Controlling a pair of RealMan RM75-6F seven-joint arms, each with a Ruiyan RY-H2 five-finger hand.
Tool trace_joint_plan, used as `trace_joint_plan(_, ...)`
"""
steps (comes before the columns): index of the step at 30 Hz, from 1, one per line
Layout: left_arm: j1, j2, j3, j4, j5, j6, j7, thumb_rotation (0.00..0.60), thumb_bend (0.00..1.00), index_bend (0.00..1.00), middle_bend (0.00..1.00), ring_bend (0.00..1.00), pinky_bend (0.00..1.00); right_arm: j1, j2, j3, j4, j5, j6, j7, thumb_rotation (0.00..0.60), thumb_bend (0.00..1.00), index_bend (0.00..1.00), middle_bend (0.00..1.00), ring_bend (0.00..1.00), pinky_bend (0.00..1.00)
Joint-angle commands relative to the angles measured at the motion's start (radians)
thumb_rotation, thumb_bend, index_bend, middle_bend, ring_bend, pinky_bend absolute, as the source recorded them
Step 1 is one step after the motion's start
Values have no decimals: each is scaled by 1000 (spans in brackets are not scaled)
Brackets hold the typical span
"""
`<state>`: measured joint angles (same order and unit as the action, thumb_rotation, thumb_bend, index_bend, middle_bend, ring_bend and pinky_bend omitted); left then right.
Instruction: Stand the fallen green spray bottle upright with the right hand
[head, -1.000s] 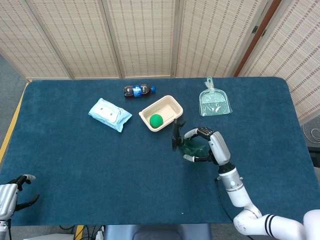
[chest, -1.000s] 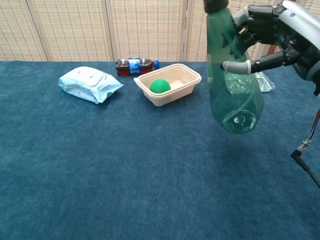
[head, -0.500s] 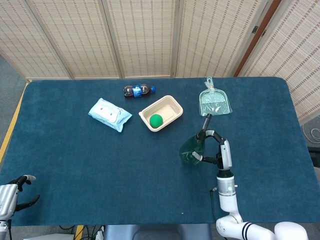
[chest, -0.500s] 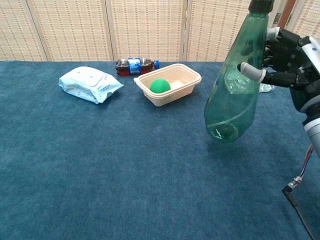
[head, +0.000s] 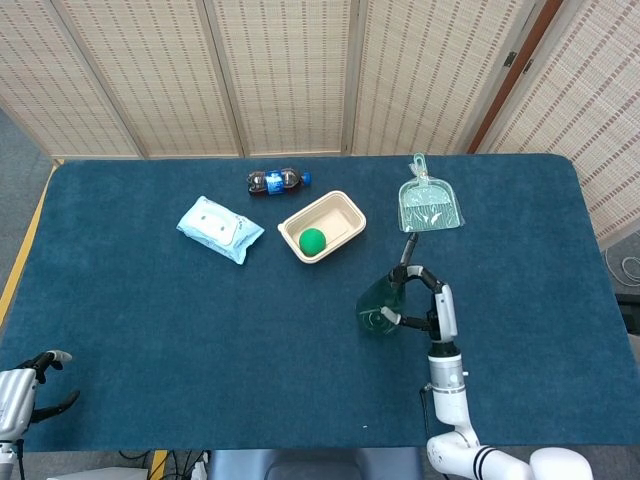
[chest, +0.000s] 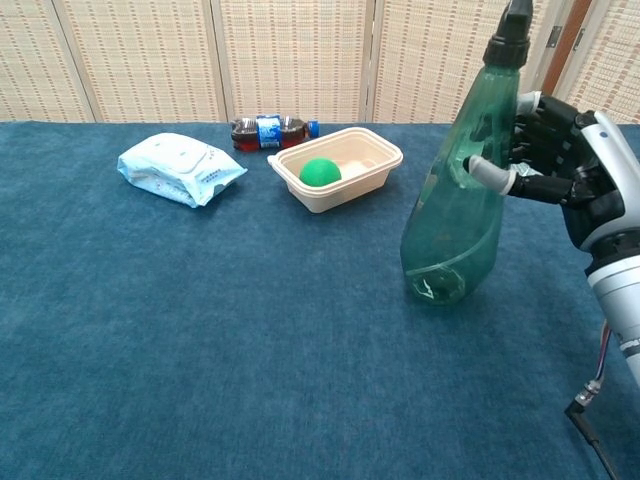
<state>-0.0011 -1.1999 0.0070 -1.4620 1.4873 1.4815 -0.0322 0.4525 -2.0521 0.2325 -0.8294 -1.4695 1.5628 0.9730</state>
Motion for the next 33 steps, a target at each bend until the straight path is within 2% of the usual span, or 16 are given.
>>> trace_joint_plan(1,1,0,1,0,0,0,-1,600,157,372,458,539,685,-1,-6,-7,15,-4,-9,5,600,77,560,599,513,459)
trace_joint_plan(7,1,0,1,1,-1,-1,-1,600,157,372,458,539,684,-3,-15,-17,46,-14,-15,12,600,76,560,581,497,460)
trace_joint_plan(11,0,-1,1,1,-1,-3,-1,600,158,372,458,539,685,-9,-7,-33,53,-26,-21,13,600,55,558,530,455,460)
trace_joint_plan(17,0,-2,2,0,1,-2,2,600,158,372,458,539,685,-21,26,-65,34,-47,-34,-2,600,5,470,411,351,467)
trace_joint_plan(25,-2,-4,2,-3,2,-3,8,600,157,372,458,539,685,-45,87,-100,-29,-65,-47,-33,600,0,354,305,254,429)
trace_joint_plan(33,-3,-4,3,-8,2,-5,13,600,158,372,458,539,685,-70,131,-107,-89,-66,-39,-62,600,0,303,266,221,416)
